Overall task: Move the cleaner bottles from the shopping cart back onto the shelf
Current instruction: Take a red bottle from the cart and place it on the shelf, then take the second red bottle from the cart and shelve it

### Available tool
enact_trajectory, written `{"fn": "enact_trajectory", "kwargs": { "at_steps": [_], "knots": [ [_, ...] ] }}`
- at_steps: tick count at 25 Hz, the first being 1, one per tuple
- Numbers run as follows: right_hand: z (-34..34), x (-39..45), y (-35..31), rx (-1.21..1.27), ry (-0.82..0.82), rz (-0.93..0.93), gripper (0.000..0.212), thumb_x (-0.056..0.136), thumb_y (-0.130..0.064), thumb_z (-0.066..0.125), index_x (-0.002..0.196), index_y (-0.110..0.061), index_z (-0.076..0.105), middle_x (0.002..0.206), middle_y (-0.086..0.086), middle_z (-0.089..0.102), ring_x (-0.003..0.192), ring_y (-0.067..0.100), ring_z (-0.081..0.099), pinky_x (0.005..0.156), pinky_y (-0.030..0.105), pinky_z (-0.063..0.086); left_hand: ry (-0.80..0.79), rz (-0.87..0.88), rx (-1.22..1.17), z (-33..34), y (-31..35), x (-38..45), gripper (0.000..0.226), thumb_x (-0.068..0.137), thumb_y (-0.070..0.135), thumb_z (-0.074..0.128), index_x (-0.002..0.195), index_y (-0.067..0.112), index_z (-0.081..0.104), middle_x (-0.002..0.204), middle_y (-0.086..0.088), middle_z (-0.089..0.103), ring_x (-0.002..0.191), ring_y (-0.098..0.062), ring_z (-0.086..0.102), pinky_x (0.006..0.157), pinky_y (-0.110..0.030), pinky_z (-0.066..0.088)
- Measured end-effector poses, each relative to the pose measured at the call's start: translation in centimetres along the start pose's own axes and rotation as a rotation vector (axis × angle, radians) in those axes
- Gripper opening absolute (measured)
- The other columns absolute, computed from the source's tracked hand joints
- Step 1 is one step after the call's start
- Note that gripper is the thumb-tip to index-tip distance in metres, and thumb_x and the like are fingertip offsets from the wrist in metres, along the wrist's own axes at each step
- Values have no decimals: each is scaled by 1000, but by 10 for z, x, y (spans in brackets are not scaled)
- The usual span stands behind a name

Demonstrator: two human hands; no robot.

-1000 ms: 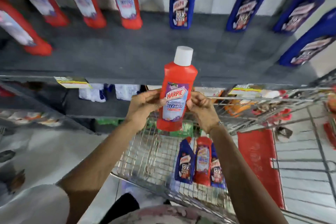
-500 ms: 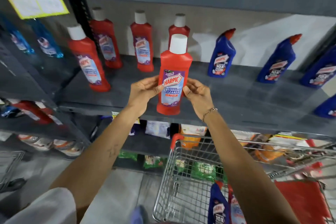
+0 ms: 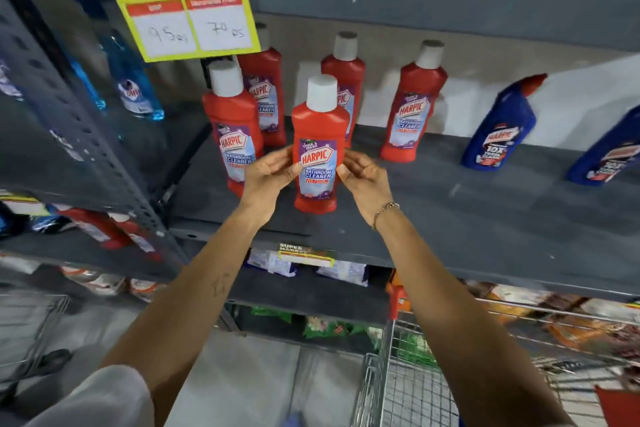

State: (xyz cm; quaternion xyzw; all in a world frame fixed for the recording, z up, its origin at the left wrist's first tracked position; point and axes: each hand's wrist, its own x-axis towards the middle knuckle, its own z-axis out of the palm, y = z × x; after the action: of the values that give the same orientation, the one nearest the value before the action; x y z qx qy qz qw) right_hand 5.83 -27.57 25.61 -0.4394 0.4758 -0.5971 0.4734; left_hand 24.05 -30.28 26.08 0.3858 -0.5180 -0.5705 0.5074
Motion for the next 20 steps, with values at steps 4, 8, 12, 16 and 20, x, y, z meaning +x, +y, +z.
{"fn": "enact_trajectory", "kwargs": {
  "at_steps": [4,8,12,16,20],
  "knots": [
    [5,6,1,26,-31,-12,27,85,2,57,110,-10,58,106,6,65,88,-1,66,72,14,53,-8,31,7,-5,-4,3,42,83,1,61,125,7,56,126,-11,61,107,-8,64,91,-27,54],
    [9,2,-3,-8,-40,5,26,86,-1,58,110,-12,56,107,7,63,87,-3,66,70,13,53,-13,52,47,-3,3,-5,44,84,5,62,127,5,53,129,-9,60,110,-5,62,96,-28,52],
    [3,-21,-12,-128,13,-17,25,84,-10,64,108,-16,58,106,-2,64,93,-3,62,73,9,50,425,237,291,17,-6,-44,30,83,21,68,110,10,64,101,6,68,87,10,63,79,-11,49],
    [-42,-95,-3,-228,201,-68,15,82,-9,66,78,-22,62,76,-8,65,67,-4,60,64,11,48,353,303,358,83,-33,-103,12,86,27,63,88,15,64,77,8,65,68,3,57,64,-11,43],
    [-144,-190,24,-294,286,90,11,84,-2,62,78,-12,62,59,-10,64,57,-1,57,57,12,47,-63,52,346,176,-82,-153,9,86,24,63,86,15,65,81,0,70,71,0,62,67,-11,46]
  ]
}}
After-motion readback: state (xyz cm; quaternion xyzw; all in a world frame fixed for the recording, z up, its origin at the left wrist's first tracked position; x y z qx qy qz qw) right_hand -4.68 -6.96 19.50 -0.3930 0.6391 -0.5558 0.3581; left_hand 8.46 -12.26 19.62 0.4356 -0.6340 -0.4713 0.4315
